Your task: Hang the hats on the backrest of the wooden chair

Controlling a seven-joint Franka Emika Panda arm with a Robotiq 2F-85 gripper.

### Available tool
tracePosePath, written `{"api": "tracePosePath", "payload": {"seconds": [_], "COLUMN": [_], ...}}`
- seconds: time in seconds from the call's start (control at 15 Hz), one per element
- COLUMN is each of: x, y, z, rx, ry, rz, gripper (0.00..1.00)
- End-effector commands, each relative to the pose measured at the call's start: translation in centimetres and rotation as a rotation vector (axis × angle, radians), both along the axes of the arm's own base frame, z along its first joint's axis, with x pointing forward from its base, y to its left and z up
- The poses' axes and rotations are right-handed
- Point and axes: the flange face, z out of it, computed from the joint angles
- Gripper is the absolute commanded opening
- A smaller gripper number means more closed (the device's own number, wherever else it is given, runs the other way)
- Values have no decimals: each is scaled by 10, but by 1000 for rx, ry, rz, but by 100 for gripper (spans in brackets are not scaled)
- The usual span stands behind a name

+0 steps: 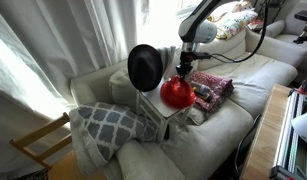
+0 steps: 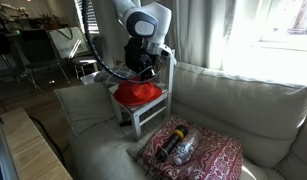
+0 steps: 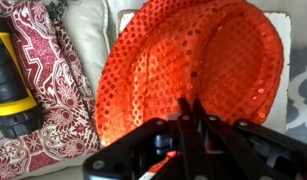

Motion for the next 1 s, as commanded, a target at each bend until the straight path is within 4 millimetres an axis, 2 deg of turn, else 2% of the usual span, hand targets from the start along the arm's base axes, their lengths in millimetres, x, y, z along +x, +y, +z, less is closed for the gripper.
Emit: {"api": "tracePosePath", "payload": {"seconds": [0.0, 0.47, 0.53, 0.6, 0.73, 0.93], "x": [-5, -15, -13, -9, -10, -9], "y": [-24, -65, -71, -64, -71, -70], "z": [32, 109, 119, 104, 119, 121], "rx": [50, 39, -7, 33, 3, -2], "ry": [-17, -10, -2, -16, -21, -21], "rz": [186, 554, 561, 499, 522, 532], "gripper": [2, 2, 7, 7, 7, 7]}}
